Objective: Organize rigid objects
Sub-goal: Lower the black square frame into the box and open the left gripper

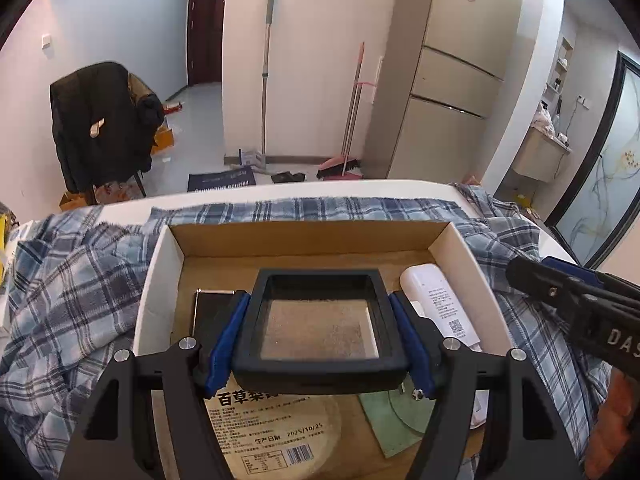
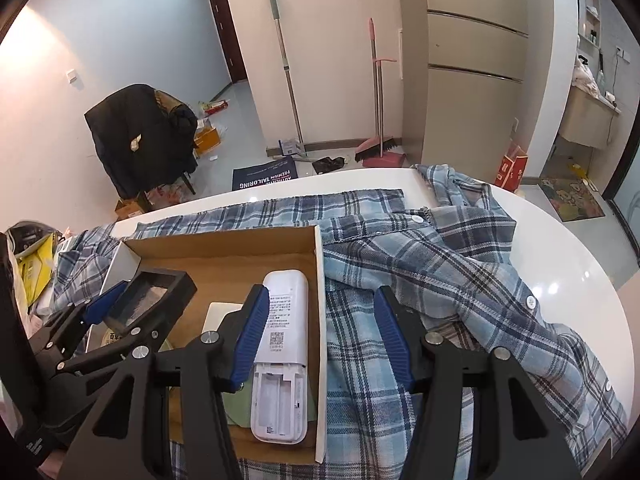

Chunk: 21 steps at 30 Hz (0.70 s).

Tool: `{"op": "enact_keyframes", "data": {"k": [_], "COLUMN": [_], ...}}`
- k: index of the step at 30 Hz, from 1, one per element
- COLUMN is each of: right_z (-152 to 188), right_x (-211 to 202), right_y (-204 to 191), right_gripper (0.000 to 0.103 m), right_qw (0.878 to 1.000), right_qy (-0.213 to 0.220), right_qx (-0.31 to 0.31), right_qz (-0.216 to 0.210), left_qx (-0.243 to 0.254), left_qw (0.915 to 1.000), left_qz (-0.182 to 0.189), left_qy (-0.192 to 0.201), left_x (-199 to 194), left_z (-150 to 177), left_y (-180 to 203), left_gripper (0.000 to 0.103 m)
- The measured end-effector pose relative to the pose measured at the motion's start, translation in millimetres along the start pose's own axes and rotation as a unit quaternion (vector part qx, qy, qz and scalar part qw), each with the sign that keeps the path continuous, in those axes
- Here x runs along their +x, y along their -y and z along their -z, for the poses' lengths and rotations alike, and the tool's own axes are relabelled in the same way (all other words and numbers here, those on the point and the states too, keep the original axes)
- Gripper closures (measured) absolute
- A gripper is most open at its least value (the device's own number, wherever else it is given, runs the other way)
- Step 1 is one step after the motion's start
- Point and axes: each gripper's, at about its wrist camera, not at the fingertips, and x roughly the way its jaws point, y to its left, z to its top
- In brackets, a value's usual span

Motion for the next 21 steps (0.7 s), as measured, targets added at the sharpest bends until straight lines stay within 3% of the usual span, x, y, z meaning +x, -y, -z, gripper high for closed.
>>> {"op": "enact_keyframes", "data": {"k": [10,12,16,21], "right_z": [-4,-4,-7,-14], "right_x": [-3,-4,-14,-62], "right_y": [6,5,6,7], "right_gripper": [0.049,0.049,0.048,0.045], "right_qw": [1.000,1.000,1.000,0.998], "right_qy": [0.004,0.005,0.012,0.065], "right_qx": [0.011,0.010,0.011,0.010], "right_qz": [0.000,-0.001,-0.005,-0.010], "left_qx": [-0.009,-0.005,-0.010,-0.006], "left_qw": [0.9998,0.9999,0.9996,0.9938], "left_qz": [-0.004,-0.012,-0.026,-0.010], "left_qy": [-0.014,-0.009,0.008,0.110], "left_x": [5,2,-18,-100], "left_z": [-2,-2,-10,-28], "left_y": [-5,-3,-2,1], "left_gripper": [0.030,0.018,0.017,0.017]}}
